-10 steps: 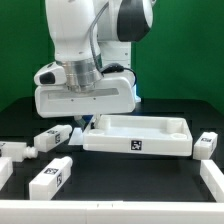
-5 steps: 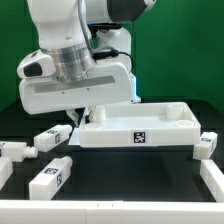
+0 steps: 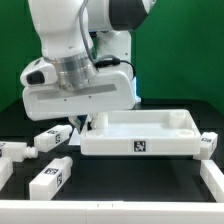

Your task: Assemble desk

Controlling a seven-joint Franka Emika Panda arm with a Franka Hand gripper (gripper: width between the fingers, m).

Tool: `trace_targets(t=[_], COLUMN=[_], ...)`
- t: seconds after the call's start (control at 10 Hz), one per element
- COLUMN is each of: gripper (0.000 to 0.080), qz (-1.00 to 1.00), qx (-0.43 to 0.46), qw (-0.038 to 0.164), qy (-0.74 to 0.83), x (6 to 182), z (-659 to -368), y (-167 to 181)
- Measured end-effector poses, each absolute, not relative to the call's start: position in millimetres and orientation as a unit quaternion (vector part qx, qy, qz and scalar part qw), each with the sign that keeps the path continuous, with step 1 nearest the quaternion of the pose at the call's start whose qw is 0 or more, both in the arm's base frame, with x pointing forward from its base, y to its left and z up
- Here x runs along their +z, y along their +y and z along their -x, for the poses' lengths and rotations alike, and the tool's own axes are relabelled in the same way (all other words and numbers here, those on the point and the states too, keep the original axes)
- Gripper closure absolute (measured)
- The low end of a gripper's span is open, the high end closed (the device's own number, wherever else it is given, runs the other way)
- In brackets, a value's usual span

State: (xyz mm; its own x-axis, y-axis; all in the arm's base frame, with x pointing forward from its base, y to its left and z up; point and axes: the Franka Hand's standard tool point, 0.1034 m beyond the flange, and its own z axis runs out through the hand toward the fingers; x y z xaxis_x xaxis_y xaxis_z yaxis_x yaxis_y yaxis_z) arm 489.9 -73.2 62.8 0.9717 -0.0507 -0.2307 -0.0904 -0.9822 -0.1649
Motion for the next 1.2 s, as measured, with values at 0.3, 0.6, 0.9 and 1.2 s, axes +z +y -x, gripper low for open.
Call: trace_targets(t=[0.3,0.6,0.9,1.2], gripper=[0.0747,0.0747,0.0747,0.0747], qz=[0.988,0.988,0.989,0.99], qx=[0.121,0.122,0.108,0.103], qw=[0.096,0.097,0.097,0.097], qy=[0.015,0.014,0.007,-0.004], x=[60.2,57.3,46.2,31.1], z=[-516.4,-516.7,-558.8,-573.5], y=[-72.3,-72.1,-76.0,-85.8])
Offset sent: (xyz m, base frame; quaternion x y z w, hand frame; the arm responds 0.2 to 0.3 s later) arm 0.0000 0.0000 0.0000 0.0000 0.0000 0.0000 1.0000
